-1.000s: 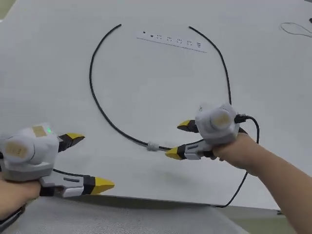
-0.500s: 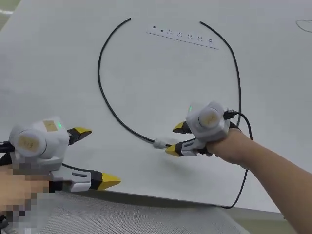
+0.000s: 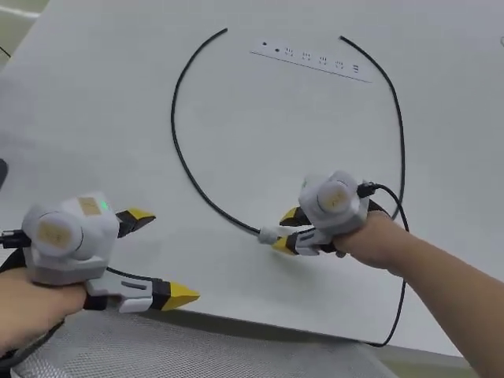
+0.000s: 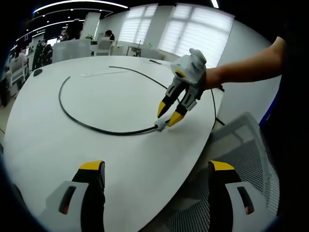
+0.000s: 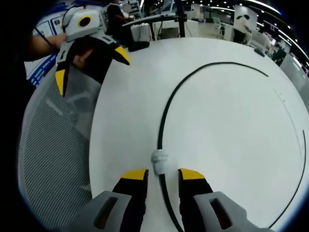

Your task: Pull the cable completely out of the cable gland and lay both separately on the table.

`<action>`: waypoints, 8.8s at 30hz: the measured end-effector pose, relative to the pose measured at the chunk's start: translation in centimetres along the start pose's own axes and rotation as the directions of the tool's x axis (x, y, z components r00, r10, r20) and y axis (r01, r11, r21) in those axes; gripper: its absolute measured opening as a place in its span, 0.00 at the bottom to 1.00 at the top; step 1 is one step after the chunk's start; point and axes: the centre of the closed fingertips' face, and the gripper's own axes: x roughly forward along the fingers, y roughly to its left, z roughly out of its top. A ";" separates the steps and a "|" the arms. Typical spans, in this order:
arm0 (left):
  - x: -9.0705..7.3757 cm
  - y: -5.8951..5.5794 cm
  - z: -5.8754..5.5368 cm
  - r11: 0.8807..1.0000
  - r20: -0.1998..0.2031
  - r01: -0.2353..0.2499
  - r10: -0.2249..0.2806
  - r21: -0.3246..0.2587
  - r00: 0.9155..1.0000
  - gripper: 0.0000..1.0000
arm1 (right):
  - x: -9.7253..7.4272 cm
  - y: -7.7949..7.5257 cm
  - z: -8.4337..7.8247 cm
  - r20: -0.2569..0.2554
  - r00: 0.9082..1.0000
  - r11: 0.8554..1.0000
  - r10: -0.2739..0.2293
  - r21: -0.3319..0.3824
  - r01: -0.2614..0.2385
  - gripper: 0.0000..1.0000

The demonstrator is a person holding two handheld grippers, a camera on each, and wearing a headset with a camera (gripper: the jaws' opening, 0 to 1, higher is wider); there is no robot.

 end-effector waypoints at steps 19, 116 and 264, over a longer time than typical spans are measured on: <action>0.3 0.3 -0.8 1.000 -0.008 -0.002 0.002 -0.015 1.000 0.87 | 1.0 0.2 0.1 -0.006 0.999 0.999 0.036 -0.012 -0.037 0.09; 2.3 -7.5 9.1 0.906 0.086 0.330 -0.363 0.266 0.928 0.29 | -10.0 9.2 9.0 0.112 0.992 0.969 0.065 -0.243 -0.036 0.07; 1.4 -9.1 9.5 0.860 0.061 0.393 -0.434 0.325 0.899 0.15 | -12.7 10.0 9.1 0.371 0.917 0.984 0.146 0.044 -0.174 0.26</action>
